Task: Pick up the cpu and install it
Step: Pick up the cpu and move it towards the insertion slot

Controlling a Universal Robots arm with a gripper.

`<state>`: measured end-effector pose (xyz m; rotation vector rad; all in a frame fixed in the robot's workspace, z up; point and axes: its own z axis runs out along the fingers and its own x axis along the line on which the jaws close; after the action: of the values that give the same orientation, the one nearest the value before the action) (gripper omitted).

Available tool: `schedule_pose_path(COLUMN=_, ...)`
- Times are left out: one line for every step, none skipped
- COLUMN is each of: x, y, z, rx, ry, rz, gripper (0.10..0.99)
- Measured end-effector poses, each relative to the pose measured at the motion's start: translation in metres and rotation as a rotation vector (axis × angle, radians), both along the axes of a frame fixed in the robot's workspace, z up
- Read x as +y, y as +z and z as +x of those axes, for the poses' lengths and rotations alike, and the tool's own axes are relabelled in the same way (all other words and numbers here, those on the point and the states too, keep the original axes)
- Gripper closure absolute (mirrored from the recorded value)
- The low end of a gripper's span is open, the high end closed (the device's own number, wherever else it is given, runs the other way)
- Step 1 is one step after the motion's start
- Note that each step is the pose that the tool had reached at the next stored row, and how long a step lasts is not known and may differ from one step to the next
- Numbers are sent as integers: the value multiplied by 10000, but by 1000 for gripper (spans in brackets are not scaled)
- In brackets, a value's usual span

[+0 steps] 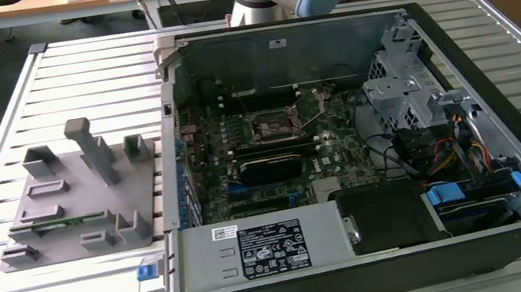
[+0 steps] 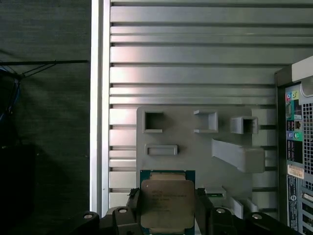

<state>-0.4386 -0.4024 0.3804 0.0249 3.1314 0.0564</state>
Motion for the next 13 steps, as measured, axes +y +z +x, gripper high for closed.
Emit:
schedule_pose_path(x=0, y=1, z=2, rx=1, ry=0, rz=0, gripper=561)
schedule_pose_path(x=1, y=2, z=4, rx=2, ry=-1, rz=-1, gripper=561)
schedule_pose_path(x=1, y=2, z=7, rx=2, ry=-1, rz=-1, gripper=561)
schedule_pose_path(x=0, y=2, z=14, rx=2, ry=0, rz=-1, gripper=561)
schedule_pose_path(x=0, y=1, z=20, rx=2, ry=0, rz=-1, gripper=561)
schedule_pose_path(x=0, y=1, z=29, rx=2, ry=0, rz=-1, gripper=561)
schedule_pose_path(x=0, y=1, z=38, rx=2, ry=0, rz=-1, gripper=561)
schedule_pose_path(x=0, y=2, z=46, rx=2, ry=0, rz=-1, gripper=561)
schedule_pose_path(x=0, y=1, z=58, rx=2, ry=0, rz=-1, gripper=561)
schedule_pose_path(x=0, y=2, z=69, rx=2, ry=0, rz=-1, gripper=561)
schedule_pose_path(x=0, y=2, z=79, rx=2, ry=0, rz=-1, gripper=561)
schedule_pose_path(x=0, y=2, z=88, rx=2, ry=0, rz=-1, gripper=561)
schedule_pose_path(x=0, y=2, z=97, rx=2, ry=0, rz=-1, gripper=561)
